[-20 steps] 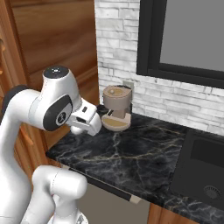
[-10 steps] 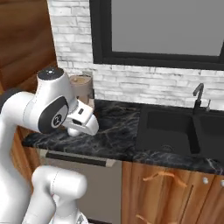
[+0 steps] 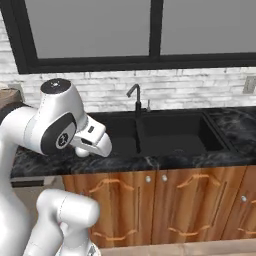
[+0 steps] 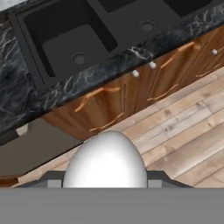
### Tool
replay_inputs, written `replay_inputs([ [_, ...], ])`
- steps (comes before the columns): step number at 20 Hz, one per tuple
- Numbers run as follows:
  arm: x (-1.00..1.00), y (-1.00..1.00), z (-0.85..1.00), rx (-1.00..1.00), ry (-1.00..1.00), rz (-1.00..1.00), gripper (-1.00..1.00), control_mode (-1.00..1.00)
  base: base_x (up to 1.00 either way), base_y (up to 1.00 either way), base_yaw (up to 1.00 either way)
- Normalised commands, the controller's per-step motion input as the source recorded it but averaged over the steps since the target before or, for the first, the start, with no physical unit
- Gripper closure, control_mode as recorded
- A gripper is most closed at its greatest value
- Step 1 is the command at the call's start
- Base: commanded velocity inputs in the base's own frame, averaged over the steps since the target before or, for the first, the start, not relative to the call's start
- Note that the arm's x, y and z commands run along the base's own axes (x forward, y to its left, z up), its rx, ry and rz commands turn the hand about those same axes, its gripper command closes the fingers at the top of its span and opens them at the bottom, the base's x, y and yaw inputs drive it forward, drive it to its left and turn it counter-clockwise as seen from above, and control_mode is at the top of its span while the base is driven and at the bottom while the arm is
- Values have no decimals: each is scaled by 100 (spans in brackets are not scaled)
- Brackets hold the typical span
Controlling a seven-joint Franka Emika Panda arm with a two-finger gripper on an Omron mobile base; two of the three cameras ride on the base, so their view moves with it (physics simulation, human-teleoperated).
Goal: Gather the eggs and milk located in the vicinity of the sink area and place them right next to the bowl.
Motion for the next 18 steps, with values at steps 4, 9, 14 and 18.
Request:
replay_inputs([
  [4,0,0,0,0,0,0,100,100,6,-100,-34],
  [9,0,0,0,0,0,0,100,100,40,-100,-12],
  [14,0,0,0,0,0,0,100,100,61,-100,15],
  [18,0,0,0,0,0,0,100,100,44,-100,18],
])
